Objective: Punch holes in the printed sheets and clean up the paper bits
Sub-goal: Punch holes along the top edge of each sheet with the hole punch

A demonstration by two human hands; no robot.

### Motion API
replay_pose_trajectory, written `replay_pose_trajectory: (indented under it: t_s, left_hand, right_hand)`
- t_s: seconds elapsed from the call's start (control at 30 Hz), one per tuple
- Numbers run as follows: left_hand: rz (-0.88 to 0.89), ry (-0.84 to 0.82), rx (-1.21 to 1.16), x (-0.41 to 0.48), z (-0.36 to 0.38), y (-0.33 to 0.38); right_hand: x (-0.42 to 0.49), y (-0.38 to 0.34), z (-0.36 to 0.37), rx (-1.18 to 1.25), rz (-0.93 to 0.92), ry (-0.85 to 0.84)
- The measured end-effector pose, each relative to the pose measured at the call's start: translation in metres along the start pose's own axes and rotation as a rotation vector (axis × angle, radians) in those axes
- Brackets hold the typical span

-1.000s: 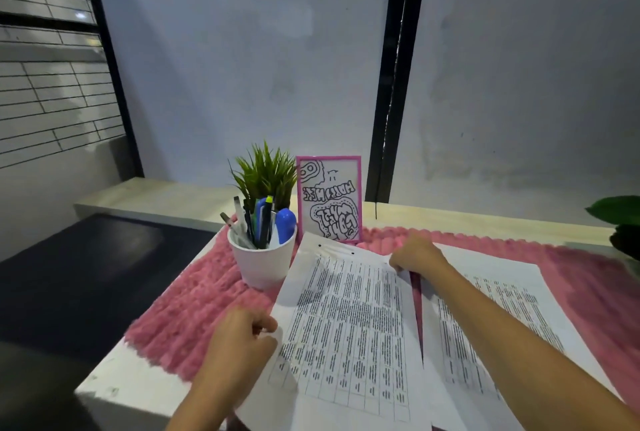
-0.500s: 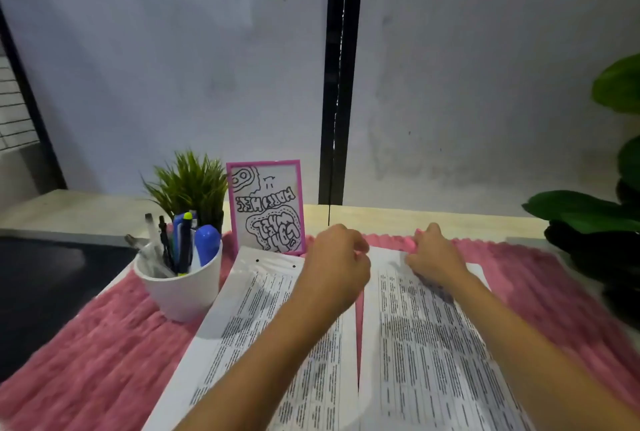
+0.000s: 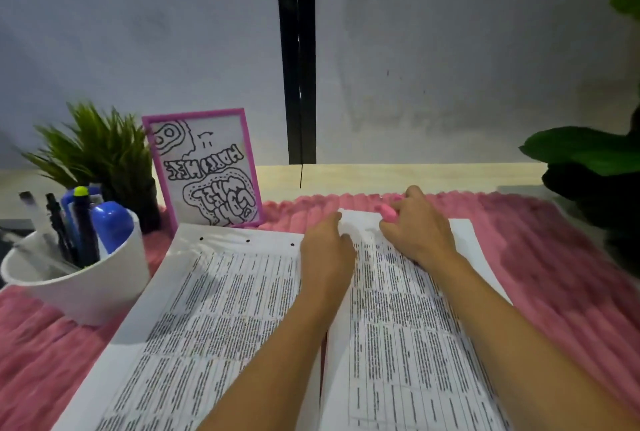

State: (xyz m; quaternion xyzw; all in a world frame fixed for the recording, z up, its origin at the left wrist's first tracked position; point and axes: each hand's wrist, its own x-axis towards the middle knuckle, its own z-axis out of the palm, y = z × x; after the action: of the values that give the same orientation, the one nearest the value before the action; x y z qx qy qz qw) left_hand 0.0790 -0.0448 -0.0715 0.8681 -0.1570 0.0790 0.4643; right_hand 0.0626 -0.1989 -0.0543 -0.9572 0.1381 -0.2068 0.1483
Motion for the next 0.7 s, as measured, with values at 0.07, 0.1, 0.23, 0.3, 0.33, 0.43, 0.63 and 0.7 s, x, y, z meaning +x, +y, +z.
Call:
replay_pose_trajectory:
  t_s: [0.07, 0.1, 0.23, 0.3, 0.33, 0.43, 0.63, 0.7]
  left_hand:
    - [-0.019, 0.027, -0.066, 0.0011, 0.0001, -0.0005]
    - [-0.029, 0.04, -0.104, 0.001, -0.0006, -0.0003]
    - [-0.026, 0.067, -0.151, 0.0003, -0.0036, 0.002]
    - [-0.036, 0.068, -0.153, 0.0018, -0.0045, 0.0016]
    - [-0.035, 0.072, -0.151, 0.003, -0.0045, 0.0014]
    - [-0.016, 0.078, -0.167, 0.0047, -0.0049, 0.0013]
    - [0.0, 0.051, -0.329, 0.0048, -0.007, 0.0062]
    - [0.003, 0.02, -0.371, 0.0037, -0.0065, 0.009]
  right_hand:
    - [-0.0002, 0.0003, -0.001, 0.05, -0.011, 0.041]
    - [-0.0003, -0.0004, -0.0019, 0.079, -0.012, 0.06]
    - [-0.0013, -0.0027, -0.0041, 0.141, -0.01, 0.116]
    - [-0.002, -0.0026, -0.0049, 0.161, -0.015, 0.161]
    - [-0.0022, -0.0026, -0.0054, 0.17, -0.016, 0.181]
    - [-0.001, -0.0001, -0.0049, 0.175, -0.028, 0.215]
    - [-0.0037, -0.0004, -0.0068, 0.253, -0.111, 0.219]
    - [-0.0043, -0.0011, -0.0054, 0.256, -0.144, 0.207]
